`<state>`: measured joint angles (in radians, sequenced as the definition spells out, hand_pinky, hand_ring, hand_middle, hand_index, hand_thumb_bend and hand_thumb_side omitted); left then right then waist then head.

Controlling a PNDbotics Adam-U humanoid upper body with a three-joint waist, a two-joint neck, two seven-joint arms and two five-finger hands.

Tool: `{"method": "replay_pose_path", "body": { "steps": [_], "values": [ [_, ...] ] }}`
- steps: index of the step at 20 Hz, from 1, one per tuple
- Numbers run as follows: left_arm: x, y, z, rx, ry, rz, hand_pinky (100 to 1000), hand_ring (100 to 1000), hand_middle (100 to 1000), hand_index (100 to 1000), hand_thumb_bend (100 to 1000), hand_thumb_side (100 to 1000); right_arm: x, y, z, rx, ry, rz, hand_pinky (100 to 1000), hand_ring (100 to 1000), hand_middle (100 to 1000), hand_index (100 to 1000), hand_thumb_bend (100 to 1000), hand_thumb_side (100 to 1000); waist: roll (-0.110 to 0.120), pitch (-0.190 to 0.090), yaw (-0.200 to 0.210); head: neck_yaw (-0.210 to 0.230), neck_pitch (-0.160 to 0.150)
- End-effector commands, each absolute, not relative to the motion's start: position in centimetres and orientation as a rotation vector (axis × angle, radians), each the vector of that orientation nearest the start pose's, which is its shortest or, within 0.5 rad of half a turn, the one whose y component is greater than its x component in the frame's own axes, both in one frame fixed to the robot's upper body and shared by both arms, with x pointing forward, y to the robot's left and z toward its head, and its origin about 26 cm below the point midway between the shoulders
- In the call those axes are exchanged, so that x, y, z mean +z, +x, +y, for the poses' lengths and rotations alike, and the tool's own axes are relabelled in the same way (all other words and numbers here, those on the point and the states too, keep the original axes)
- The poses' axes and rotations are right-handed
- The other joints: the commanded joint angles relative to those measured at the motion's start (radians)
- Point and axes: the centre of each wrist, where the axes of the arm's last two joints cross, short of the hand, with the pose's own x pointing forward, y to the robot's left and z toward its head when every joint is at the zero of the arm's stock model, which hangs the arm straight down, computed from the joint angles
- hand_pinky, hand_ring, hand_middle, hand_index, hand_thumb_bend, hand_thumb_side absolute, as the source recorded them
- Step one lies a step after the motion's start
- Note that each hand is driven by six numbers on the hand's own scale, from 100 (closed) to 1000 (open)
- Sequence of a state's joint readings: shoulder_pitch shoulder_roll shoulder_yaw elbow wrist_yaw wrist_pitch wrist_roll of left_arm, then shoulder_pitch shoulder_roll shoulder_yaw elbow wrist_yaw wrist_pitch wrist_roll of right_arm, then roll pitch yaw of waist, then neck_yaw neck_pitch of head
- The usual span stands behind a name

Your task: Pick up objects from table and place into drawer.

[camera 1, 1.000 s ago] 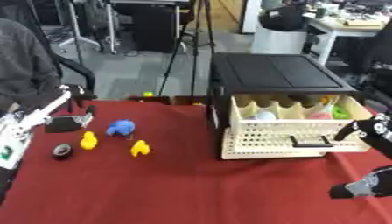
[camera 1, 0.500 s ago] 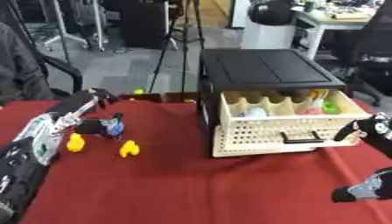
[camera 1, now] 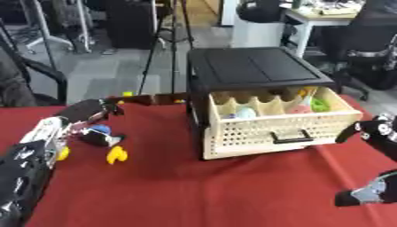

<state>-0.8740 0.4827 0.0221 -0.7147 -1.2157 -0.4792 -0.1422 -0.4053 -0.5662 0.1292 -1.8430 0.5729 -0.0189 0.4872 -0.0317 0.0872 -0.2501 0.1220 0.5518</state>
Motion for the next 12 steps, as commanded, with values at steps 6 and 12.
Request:
{"method": "replay_pose_path", "body": {
  "steps": [6,12],
  "values": [
    [14.7,47.3,36.0,-1.641,1.042,-1.335,498,569,653,811,446,435,22.0,32.7,-27.2,1.439,-0.685,-1.748,127,100,100,682,1000,543,0.002,-0.006,-0.006,-0.001,-0.006],
    [14.0,47.3,35.6,-1.678,1.000,-1.314,472,555,618,802,420,410,21.9,32.8,-27.2,1.437,-0.685,-1.746,128,100,100,682,1000,540,0.002,-0.003,-0.010,-0.001,-0.005]
  ]
}}
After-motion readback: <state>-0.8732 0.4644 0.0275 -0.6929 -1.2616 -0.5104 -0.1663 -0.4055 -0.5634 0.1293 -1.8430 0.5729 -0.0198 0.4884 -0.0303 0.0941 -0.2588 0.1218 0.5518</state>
